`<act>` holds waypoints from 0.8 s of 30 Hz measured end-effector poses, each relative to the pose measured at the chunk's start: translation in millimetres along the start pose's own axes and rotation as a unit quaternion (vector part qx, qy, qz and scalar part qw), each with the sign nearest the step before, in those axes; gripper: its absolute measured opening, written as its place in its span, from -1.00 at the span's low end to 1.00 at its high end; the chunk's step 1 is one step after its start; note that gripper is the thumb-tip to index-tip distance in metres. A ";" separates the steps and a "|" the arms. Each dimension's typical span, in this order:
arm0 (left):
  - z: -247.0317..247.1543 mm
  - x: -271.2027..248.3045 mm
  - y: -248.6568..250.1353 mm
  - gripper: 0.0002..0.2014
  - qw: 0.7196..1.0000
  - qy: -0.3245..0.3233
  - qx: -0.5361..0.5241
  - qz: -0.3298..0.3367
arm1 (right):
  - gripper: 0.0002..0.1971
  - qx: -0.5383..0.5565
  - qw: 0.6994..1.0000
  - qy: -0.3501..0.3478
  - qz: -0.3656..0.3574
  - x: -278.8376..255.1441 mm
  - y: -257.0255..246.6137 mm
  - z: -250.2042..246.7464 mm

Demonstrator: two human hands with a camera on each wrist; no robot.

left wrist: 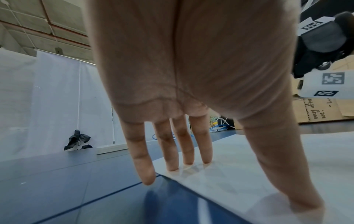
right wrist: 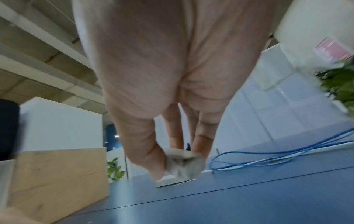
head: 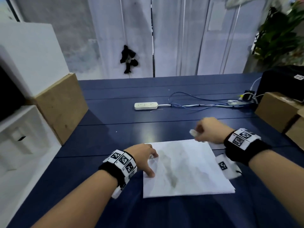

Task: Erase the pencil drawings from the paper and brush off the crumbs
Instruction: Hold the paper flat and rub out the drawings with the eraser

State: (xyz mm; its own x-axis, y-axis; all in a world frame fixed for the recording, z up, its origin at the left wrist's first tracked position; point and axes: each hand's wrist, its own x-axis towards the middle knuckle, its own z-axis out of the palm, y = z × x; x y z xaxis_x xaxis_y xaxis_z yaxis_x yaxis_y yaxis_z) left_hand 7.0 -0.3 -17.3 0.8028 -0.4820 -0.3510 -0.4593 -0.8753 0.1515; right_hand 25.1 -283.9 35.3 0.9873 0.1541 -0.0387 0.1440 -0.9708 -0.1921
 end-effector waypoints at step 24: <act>12.4 11.4 -74.2 0.15 0.997 -0.041 -0.024 -0.057 | -0.70 -0.034 0.957 -0.126 -0.261 82.0 -121.0 73.2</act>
State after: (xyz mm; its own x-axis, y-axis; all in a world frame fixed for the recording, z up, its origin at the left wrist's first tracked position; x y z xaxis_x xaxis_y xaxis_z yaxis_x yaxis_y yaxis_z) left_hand 45.5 59.6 -44.0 0.8141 -0.3755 -0.4430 -0.3462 -0.9263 0.1488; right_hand 83.7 -140.3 -16.4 0.7341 0.6515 -0.1912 0.6248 -0.7585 -0.1854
